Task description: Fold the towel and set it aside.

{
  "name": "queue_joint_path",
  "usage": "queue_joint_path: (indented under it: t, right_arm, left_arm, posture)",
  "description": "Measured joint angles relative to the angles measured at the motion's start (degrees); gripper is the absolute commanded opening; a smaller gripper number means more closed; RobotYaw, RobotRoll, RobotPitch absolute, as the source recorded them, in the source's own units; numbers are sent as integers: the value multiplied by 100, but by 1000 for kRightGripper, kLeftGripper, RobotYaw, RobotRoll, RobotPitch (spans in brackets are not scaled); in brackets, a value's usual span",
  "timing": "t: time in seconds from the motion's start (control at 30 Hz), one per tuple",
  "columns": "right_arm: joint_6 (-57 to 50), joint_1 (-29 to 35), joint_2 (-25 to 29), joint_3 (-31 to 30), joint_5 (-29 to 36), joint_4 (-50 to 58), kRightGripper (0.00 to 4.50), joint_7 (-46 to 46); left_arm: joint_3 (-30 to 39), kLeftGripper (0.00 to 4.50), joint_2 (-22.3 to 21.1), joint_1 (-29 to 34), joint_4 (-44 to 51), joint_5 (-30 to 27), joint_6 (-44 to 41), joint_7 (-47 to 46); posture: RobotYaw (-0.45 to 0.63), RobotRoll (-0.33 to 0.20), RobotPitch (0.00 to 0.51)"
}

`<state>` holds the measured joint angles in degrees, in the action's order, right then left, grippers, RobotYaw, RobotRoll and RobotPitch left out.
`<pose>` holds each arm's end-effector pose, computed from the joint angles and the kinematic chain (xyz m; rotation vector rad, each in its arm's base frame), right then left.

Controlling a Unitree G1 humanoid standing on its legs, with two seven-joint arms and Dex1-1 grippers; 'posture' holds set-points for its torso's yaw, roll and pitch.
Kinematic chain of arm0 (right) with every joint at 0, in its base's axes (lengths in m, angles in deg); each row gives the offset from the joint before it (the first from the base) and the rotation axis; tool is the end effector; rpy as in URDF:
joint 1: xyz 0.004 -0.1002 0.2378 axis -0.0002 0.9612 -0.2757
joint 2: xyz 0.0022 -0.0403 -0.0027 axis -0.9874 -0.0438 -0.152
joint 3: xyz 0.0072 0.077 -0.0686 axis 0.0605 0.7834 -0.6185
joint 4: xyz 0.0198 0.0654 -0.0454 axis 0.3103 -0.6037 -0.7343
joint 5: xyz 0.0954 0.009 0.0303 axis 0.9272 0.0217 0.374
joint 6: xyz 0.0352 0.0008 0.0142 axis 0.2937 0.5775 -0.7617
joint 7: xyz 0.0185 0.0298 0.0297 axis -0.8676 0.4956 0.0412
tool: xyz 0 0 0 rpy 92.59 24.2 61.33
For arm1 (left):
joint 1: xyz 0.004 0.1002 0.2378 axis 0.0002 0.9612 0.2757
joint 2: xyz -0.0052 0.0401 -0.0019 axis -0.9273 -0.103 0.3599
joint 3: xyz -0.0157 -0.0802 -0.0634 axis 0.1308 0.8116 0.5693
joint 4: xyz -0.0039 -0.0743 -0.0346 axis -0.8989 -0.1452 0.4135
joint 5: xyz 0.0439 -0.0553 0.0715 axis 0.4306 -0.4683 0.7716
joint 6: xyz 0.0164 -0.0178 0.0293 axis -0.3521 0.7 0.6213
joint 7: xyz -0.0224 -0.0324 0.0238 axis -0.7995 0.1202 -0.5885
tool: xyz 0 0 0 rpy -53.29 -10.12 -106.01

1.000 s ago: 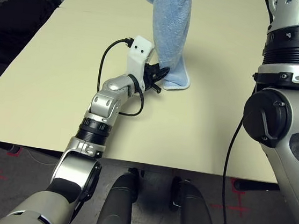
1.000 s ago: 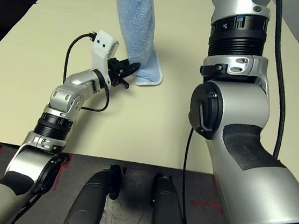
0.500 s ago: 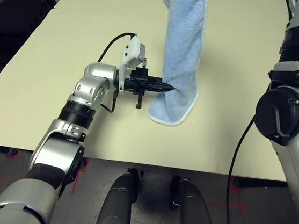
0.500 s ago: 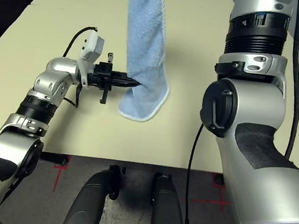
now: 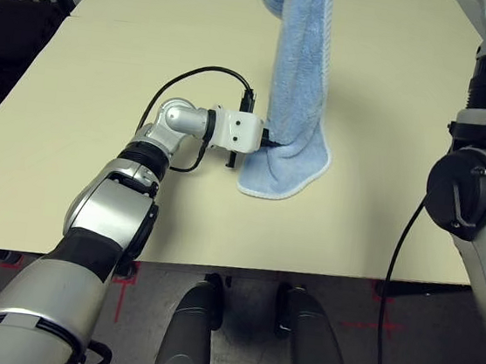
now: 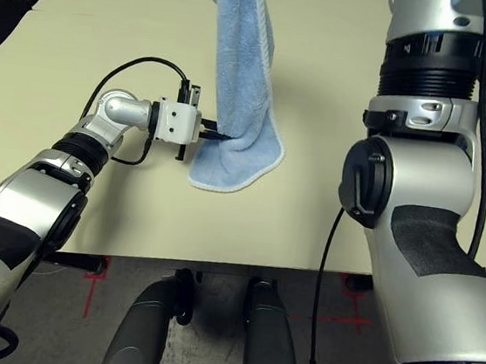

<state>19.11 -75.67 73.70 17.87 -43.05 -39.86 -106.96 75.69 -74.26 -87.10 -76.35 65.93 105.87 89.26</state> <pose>0.3277 -0.1514 0.3802 0.0522 -0.4578 0.9938 0.3597 0.1688 0.1949 0.8663 -0.3708 -1.2136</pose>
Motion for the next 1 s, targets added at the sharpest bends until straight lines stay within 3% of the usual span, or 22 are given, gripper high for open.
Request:
queue_joint_path:
  t: [0.1, 0.23, 0.4, 0.5, 0.63, 0.83, 1.0]
  right_arm:
    - [-376, -19, 386, 143, 42, -45, 0, 61]
    - [-948, -28, 1109, 843, 167, -100, 0, 637]
    - [-2232, 226, 939, 1640, 1033, 521, 0, 1289]
    - [-2458, 220, 562, 2135, 1343, 578, 0, 2074]
    - [-1891, 230, -285, 2840, 1364, 569, 0, 3898]
    - [-911, 111, -1024, 3195, 1482, 605, 0, 5277]
    - [-82, -215, -1238, 3271, 1511, 592, 0, 6015]
  left_arm:
    - [221, 1018, -18, 298, 356, -241, -284, 75]
    - [495, 2601, -241, 794, 1091, -606, -727, 172]
    - [618, 4457, -186, 1275, 2264, -1008, -1511, 199]
    - [625, 4457, -187, 1431, 2757, -1115, -1878, 170]
    - [823, 4457, -48, 1606, 3485, -1379, -2613, -243]
    - [947, 4457, -18, 2034, 4547, -1549, -3411, -732]
    - [938, 4457, -20, 2555, 5336, -1584, -3899, -972]
  posture:
    - [-100, 0, 237]
    - [-104, 0, 236]
    - [-101, 0, 238]
    - [-80, 0, 239]
    - [-65, 0, 238]
    - [-52, 0, 236]
    - [-45, 0, 237]
